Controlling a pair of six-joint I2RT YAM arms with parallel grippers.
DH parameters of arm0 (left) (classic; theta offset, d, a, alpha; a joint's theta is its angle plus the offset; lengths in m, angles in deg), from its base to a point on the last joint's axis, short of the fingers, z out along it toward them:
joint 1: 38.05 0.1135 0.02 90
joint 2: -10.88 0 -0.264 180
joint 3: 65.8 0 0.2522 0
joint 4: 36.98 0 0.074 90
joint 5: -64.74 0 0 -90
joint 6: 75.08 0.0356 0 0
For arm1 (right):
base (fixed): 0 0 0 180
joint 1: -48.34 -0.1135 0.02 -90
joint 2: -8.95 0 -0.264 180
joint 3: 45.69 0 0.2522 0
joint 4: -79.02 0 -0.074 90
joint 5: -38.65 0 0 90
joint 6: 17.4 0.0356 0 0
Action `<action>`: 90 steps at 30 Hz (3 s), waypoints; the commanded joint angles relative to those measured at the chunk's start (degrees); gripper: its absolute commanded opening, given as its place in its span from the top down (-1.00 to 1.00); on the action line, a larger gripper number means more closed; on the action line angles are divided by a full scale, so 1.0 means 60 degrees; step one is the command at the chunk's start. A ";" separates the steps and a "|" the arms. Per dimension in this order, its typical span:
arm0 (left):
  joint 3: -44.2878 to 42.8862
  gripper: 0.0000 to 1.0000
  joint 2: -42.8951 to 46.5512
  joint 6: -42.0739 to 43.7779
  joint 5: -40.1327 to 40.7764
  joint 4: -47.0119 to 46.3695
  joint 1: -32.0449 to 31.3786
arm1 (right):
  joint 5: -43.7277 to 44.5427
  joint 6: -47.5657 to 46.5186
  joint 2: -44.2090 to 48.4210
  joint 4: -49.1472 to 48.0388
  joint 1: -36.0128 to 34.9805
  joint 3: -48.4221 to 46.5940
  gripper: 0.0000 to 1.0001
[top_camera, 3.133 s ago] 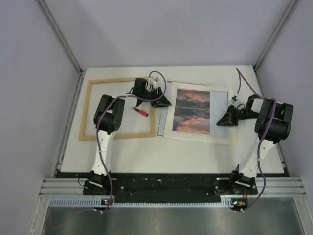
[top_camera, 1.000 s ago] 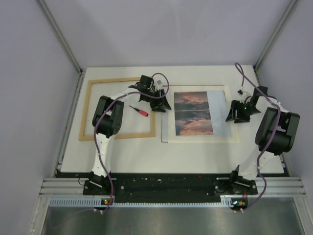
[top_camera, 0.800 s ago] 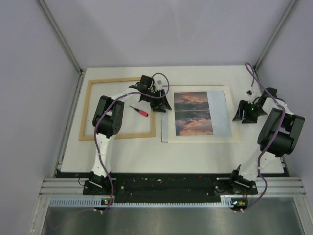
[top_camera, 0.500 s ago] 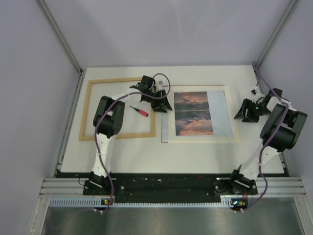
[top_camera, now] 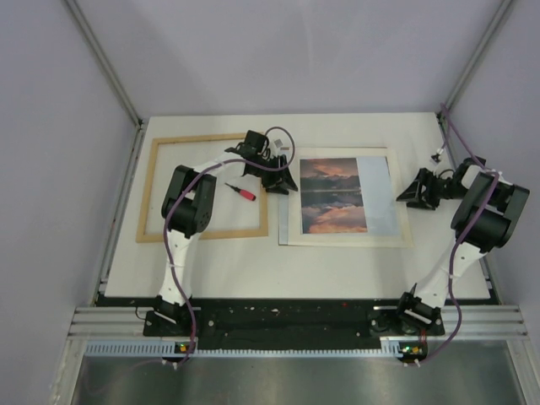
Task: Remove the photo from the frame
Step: Pick up the photo frame item from the photo frame.
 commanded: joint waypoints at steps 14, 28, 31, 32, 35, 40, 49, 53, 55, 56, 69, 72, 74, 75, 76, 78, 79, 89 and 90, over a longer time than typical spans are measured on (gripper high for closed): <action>-0.0229 -0.01 -0.0267 0.0150 -0.0047 -0.0210 -0.0268 | -0.1482 -0.0569 -0.0748 0.1419 0.0527 -0.0024 -0.03; -0.0259 -0.01 -0.0296 0.0106 -0.0004 -0.0196 -0.0326 | -0.3181 -0.1476 -0.0924 0.2955 0.1099 -0.0082 0.02; -0.0273 -0.01 -0.0267 0.0092 -0.0003 -0.0210 -0.0341 | -0.3358 -0.1638 -0.0778 0.3191 0.1129 -0.0112 0.03; -0.0273 -0.01 -0.0281 0.0092 -0.0018 -0.0225 -0.0341 | -0.3387 -0.1610 -0.0734 0.3221 0.1143 -0.0083 0.03; -0.0244 0.00 -0.0281 0.0092 -0.0018 -0.0225 -0.0356 | -0.3388 -0.1609 -0.0646 0.3279 0.1246 -0.0083 0.06; -0.0244 0.00 -0.0281 0.0092 -0.0047 -0.0239 -0.0341 | -0.3153 -0.1565 -0.0602 0.3279 0.1713 -0.0010 0.10; -0.0346 0.01 -0.0398 0.0004 -0.0077 -0.0327 -0.0385 | -0.4075 -0.2063 -0.0806 0.3572 0.2257 0.0473 0.11; -0.0449 0.01 -0.0471 -0.0040 -0.0077 -0.0313 -0.0444 | -0.4061 -0.2678 -0.1202 0.4084 0.2257 0.0386 0.11; -0.0493 0.01 -0.0472 -0.0055 -0.0062 -0.0327 -0.0458 | -0.3755 -0.2752 -0.1203 0.4042 0.2257 0.0313 0.12; -0.0493 0.01 -0.0472 -0.0055 -0.0076 -0.0327 -0.0473 | -0.3478 -0.2723 -0.1043 0.3954 0.2257 0.0269 0.12; -0.0508 0.01 -0.0486 -0.0040 0.0055 -0.0313 -0.0473 | -0.1117 -0.1331 0.0410 0.1171 0.2447 0.0371 -0.14; -0.0478 0.01 -0.0501 -0.0040 0.0026 -0.0327 -0.0473 | -0.0679 -0.1243 0.0132 0.0761 0.2447 0.0590 -0.15; -0.0478 0.01 -0.0516 -0.0084 -0.0003 -0.0371 -0.0473 | -0.0764 -0.1345 -0.0248 0.0847 0.2462 0.0533 -0.15; -0.0493 0.01 -0.0545 -0.0113 -0.0032 -0.0400 -0.0473 | -0.0722 -0.1331 -0.0322 0.0891 0.2462 0.0460 -0.15; -0.0522 0.01 -0.0559 -0.0143 -0.0047 -0.0415 -0.0473 | -0.0649 -0.1288 -0.0367 0.0892 0.2447 0.0416 -0.16; -0.0522 0.01 -0.0560 -0.0201 -0.0091 -0.0444 -0.0473 | -0.0473 -0.1273 -0.0455 0.0921 0.2345 0.0343 -0.18; -0.0522 0.02 -0.0531 -0.0230 -0.0106 -0.0459 -0.0473 | -0.0356 -0.1258 -0.0455 0.0979 0.2258 0.0284 -0.18; -0.0522 0.02 -0.0603 -0.0333 -0.0369 -0.0591 -0.0473 | 0.0378 -0.0746 0.0028 0.1024 0.1246 0.0474 -0.18; -0.0537 0.02 -0.0604 -0.0348 -0.0399 -0.0591 -0.0473 | 0.0305 -0.0731 0.0014 0.1024 0.1246 0.0474 -0.18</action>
